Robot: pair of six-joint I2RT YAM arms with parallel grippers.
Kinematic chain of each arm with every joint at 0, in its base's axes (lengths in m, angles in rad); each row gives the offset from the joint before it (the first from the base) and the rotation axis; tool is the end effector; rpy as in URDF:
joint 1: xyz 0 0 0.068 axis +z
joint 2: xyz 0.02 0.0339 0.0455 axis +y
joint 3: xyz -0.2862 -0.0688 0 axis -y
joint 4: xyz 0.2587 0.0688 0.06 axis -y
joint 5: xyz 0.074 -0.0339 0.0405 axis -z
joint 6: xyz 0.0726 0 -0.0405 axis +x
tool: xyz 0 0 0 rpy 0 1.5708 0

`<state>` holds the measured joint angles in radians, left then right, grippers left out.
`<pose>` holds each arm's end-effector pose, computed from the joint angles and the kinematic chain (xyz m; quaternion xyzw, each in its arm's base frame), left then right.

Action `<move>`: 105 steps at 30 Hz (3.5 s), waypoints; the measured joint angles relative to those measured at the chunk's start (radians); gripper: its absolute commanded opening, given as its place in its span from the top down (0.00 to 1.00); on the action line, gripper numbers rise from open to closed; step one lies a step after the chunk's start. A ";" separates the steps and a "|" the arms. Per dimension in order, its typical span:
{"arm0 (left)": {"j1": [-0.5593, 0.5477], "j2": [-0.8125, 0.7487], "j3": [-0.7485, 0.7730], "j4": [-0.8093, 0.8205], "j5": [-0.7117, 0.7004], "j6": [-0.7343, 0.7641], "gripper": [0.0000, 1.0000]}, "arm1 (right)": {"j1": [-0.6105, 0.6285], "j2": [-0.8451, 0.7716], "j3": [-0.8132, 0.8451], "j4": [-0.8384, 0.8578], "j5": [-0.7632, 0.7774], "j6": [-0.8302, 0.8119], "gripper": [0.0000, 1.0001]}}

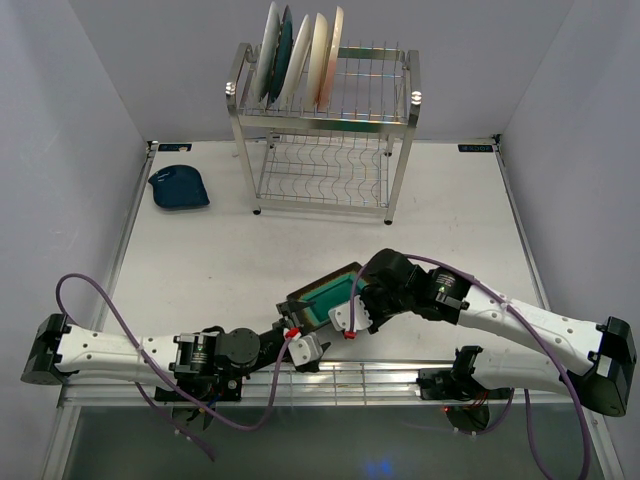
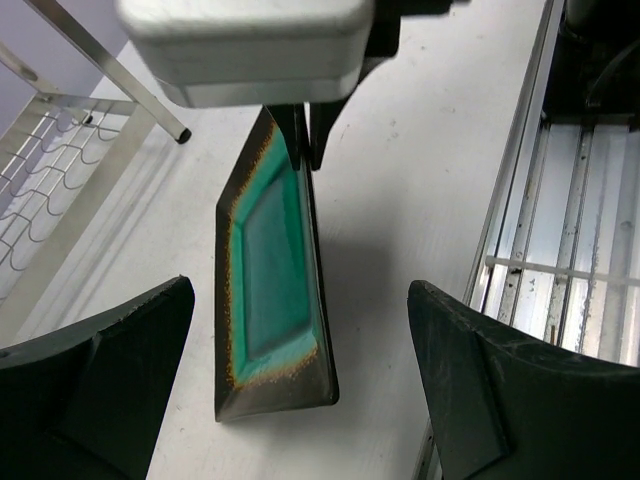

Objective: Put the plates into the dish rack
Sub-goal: Pick up the plate at the center of the board.

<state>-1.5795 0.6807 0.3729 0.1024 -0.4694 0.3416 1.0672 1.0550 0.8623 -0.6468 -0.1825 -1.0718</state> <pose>0.0311 -0.1984 0.2441 0.5343 0.5527 -0.2090 0.6044 0.1049 0.2177 0.2636 -0.8312 0.4184 0.0843 0.3563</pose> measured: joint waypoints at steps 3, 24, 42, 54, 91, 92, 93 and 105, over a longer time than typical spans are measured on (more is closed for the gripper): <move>0.000 0.030 -0.002 -0.006 0.000 -0.004 0.02 | 0.000 0.000 0.008 -0.011 0.000 0.001 0.92; 0.001 0.123 -0.040 0.019 -0.051 -0.044 0.25 | -0.021 -0.017 0.013 -0.043 -0.029 0.014 0.92; 0.060 0.195 -0.040 0.047 -0.036 -0.077 0.64 | -0.026 -0.046 0.013 -0.047 -0.067 0.018 0.92; 0.046 0.182 -0.039 0.010 0.062 0.083 1.00 | -0.032 -0.052 0.012 -0.039 -0.089 0.003 0.92; 0.066 0.145 -0.037 0.042 -0.026 -0.064 1.00 | -0.377 -0.198 0.010 0.473 -0.199 0.345 0.44; 0.066 0.145 -0.037 0.042 -0.028 -0.066 1.00 | -0.397 -0.215 0.003 0.508 -0.187 0.372 0.46; 0.066 0.144 -0.037 0.042 -0.031 -0.069 1.00 | -0.413 -0.231 -0.005 0.540 -0.179 0.394 0.46; 0.066 0.103 -0.035 0.025 -0.085 -0.130 1.00 | -0.806 -0.248 -0.172 0.808 -0.164 0.691 0.56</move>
<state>-1.5131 0.7834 0.3378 0.1272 -0.5549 0.2111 0.2607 0.8066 0.6899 0.1608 -0.3462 -0.3809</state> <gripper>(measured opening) 0.216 0.455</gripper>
